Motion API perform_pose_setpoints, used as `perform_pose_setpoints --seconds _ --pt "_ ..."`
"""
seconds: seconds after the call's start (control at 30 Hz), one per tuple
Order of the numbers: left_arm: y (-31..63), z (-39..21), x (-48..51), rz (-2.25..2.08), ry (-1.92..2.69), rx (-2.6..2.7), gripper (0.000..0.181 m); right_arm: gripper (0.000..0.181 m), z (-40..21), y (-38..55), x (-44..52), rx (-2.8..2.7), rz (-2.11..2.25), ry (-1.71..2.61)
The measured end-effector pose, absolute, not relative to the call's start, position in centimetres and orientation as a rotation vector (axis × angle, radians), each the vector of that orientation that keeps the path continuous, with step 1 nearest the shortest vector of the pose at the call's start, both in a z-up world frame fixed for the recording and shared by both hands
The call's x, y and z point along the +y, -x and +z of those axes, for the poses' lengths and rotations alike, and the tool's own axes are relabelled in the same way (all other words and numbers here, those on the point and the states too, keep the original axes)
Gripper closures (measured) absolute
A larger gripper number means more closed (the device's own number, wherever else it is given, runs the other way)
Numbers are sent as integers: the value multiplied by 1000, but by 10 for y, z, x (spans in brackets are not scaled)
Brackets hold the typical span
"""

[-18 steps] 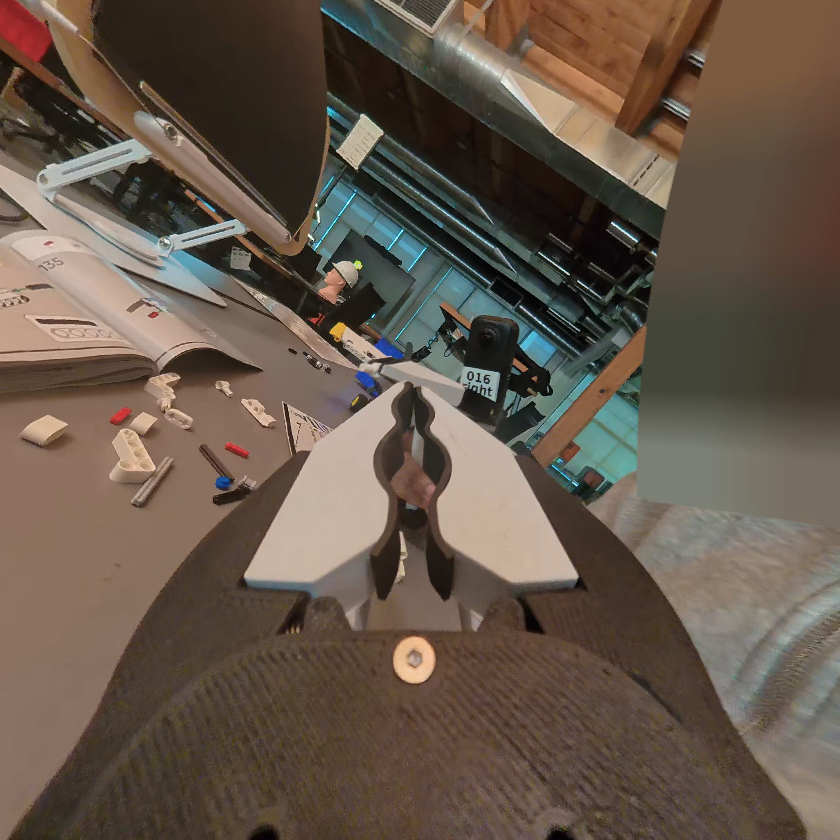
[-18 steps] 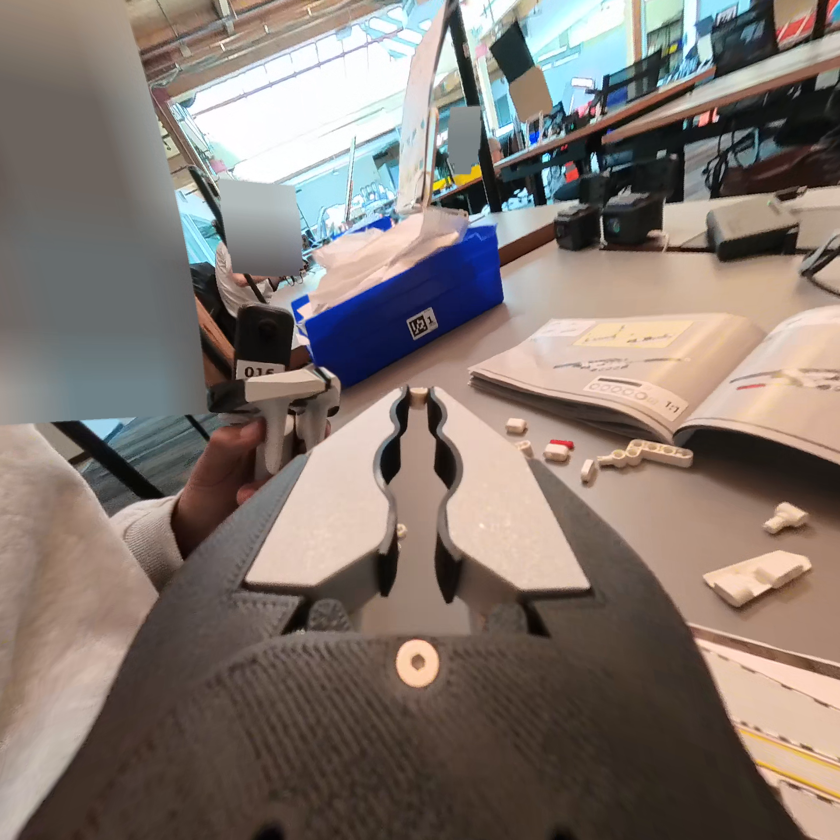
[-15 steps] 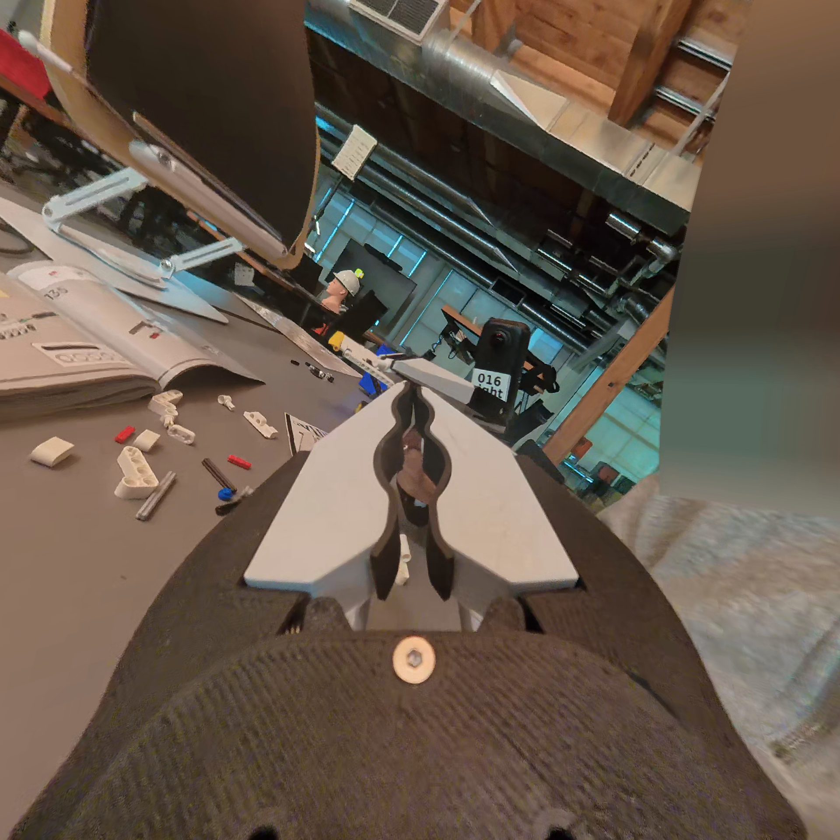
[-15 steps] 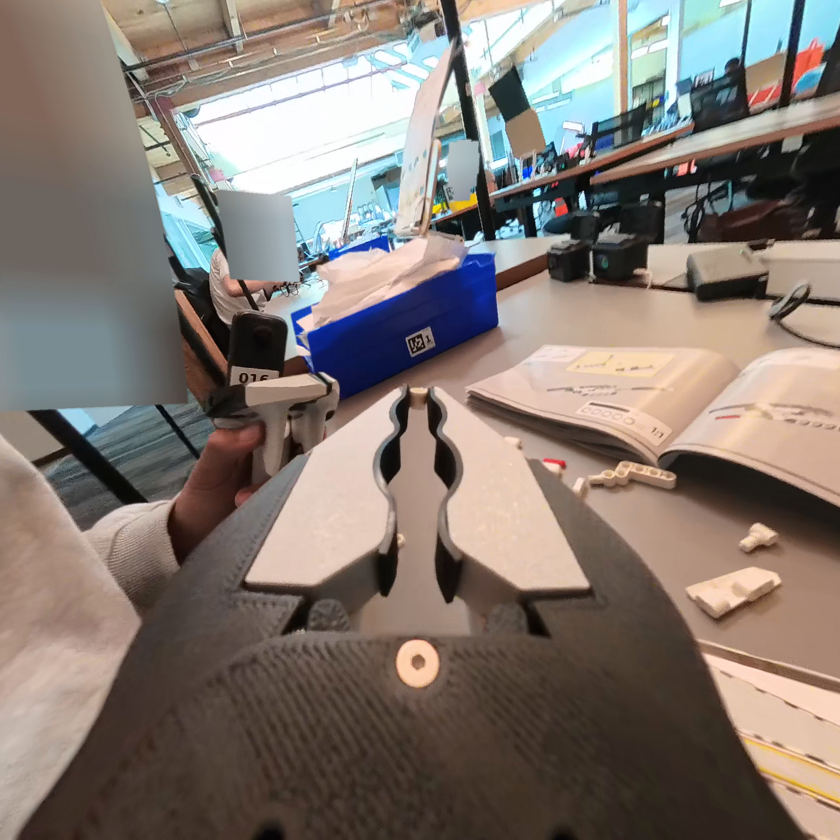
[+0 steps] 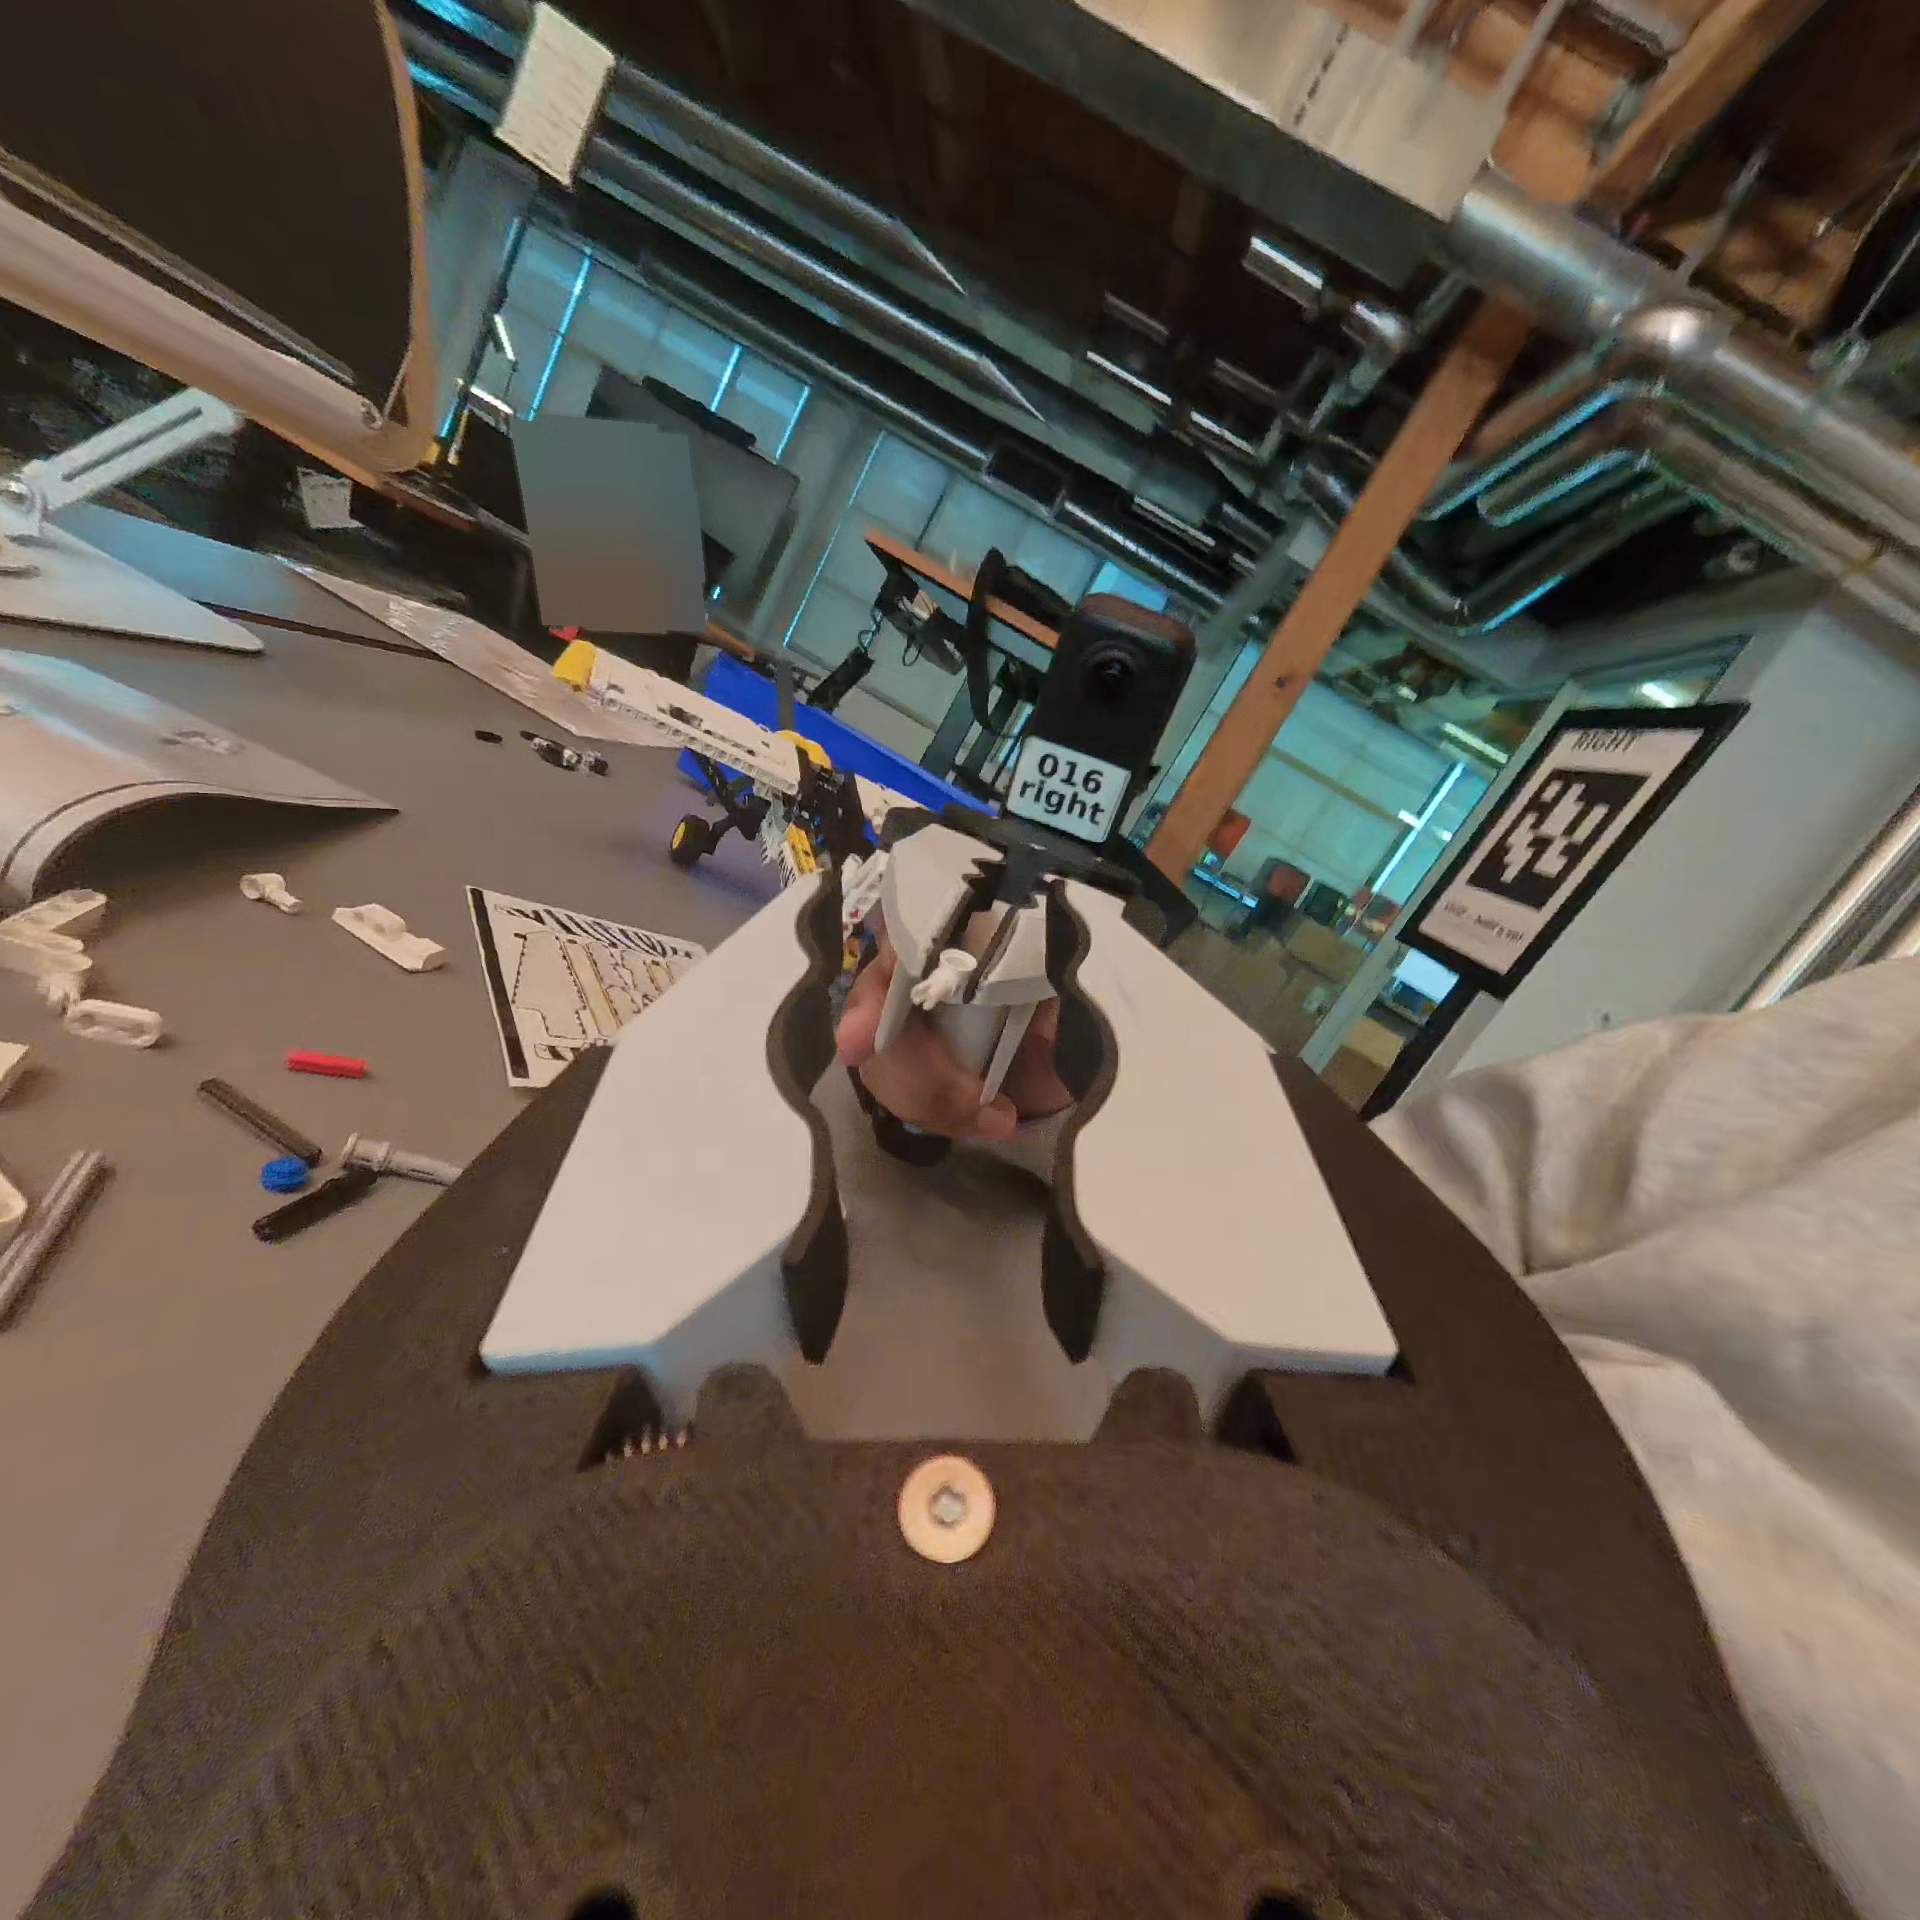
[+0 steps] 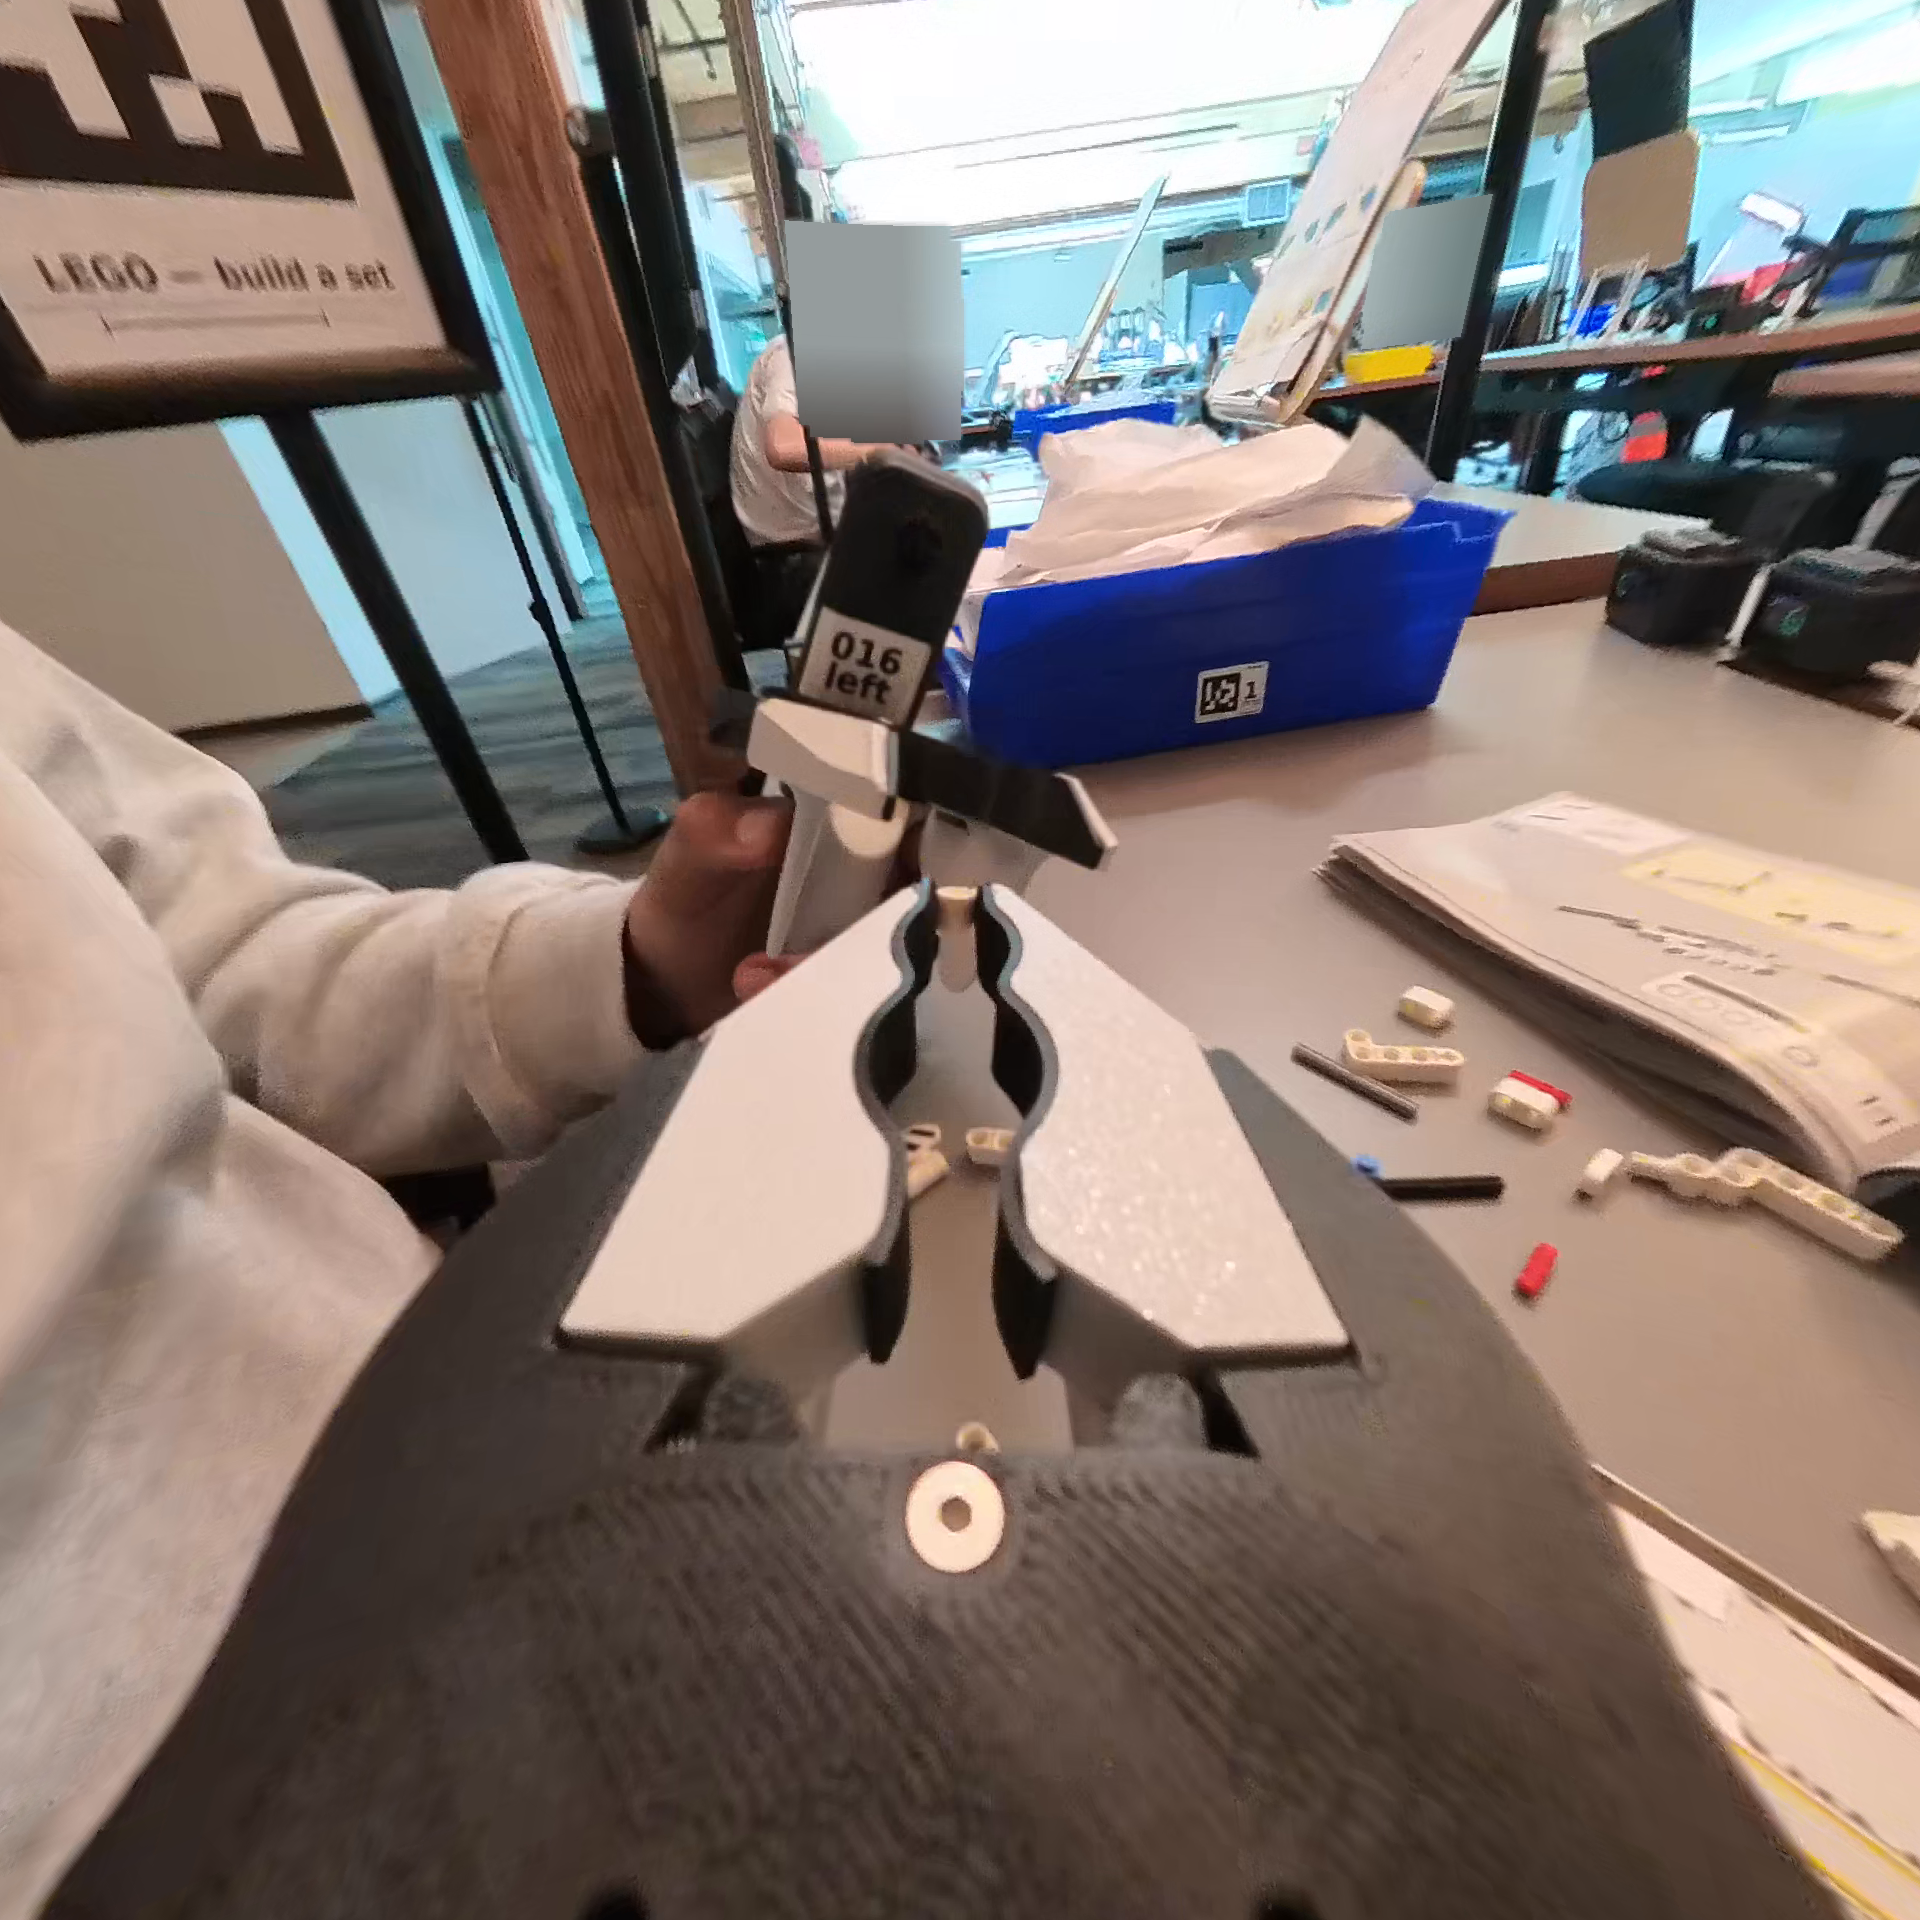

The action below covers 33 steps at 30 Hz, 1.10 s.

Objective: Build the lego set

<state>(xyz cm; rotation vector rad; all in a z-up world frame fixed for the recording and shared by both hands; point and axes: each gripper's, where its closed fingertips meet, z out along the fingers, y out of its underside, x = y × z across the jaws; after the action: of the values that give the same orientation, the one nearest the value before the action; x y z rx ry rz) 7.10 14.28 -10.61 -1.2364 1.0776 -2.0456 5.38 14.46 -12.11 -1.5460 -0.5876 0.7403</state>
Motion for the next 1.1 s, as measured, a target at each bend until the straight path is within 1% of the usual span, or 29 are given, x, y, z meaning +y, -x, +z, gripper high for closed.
perform_pose_setpoints --seconds 0.1,0.27,0.47,0.7,0.87,0.97,1.1 --pt "-76 -114 136 -2005 1272 1151 145 175 -122 -59 138 -599 649 1532" --pt "-75 -117 126 -2207 1306 1183 150 175 -109 -73 127 -549 583 1442" --pt "-73 -115 126 -2239 1288 1179 159 175 -107 -79 127 -511 646 1448" --pt "-72 -112 128 -2215 1266 1146 161 175 -113 -75 129 -514 667 1487" --pt "-73 -112 128 -2207 1265 1152 169 175 -115 -73 130 -513 696 1496" --pt "-73 -112 128 -2205 1271 1143 168 175 -114 -73 129 -517 705 1489" --pt "-74 -112 129 -2224 1277 1128 162 175 -111 -72 127 -520 710 1471"
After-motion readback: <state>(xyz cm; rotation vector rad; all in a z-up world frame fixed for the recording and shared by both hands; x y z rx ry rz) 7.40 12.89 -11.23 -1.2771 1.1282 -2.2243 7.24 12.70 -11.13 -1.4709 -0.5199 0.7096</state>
